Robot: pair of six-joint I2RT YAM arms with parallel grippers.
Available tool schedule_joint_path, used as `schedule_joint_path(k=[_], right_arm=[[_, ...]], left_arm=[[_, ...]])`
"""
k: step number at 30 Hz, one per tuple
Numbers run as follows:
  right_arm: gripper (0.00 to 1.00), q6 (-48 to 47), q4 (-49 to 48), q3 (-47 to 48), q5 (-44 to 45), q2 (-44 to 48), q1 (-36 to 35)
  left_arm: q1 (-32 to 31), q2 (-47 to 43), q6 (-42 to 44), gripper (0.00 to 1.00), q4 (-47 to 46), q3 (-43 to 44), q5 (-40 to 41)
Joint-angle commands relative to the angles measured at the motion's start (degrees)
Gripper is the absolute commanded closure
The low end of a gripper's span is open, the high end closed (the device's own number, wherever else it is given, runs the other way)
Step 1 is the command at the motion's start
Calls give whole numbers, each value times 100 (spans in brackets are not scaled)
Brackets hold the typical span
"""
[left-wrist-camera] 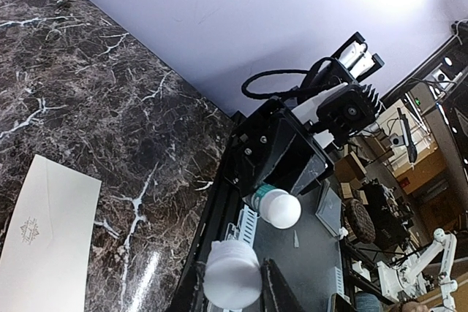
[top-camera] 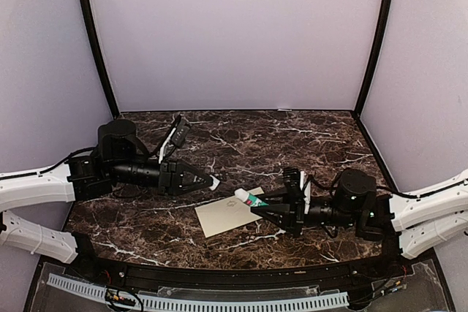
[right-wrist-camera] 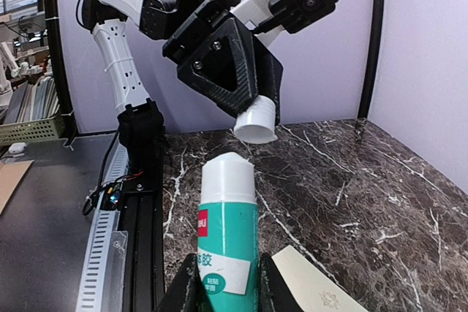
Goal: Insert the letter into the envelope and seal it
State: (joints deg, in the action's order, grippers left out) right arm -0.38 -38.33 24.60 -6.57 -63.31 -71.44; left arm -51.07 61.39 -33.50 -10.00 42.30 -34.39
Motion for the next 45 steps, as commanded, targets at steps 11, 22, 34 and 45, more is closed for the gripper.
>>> schedule_joint_path(k=[11,22,34,45], right_arm=[[100,-50,135,555,-780,-385,27],[100,-32,113,620,-664,-443,32],[100,-32,139,628,-518,-477,31],[100,-52,97,623,-395,-498,34]], left_arm=[[-368,99,-151,84,-485,229,-416],[-529,201,-145,84,-483,233,-253],[-632,269,-143,84,-510,248,-171],[-717,229,-144,84,-478,230,-103]])
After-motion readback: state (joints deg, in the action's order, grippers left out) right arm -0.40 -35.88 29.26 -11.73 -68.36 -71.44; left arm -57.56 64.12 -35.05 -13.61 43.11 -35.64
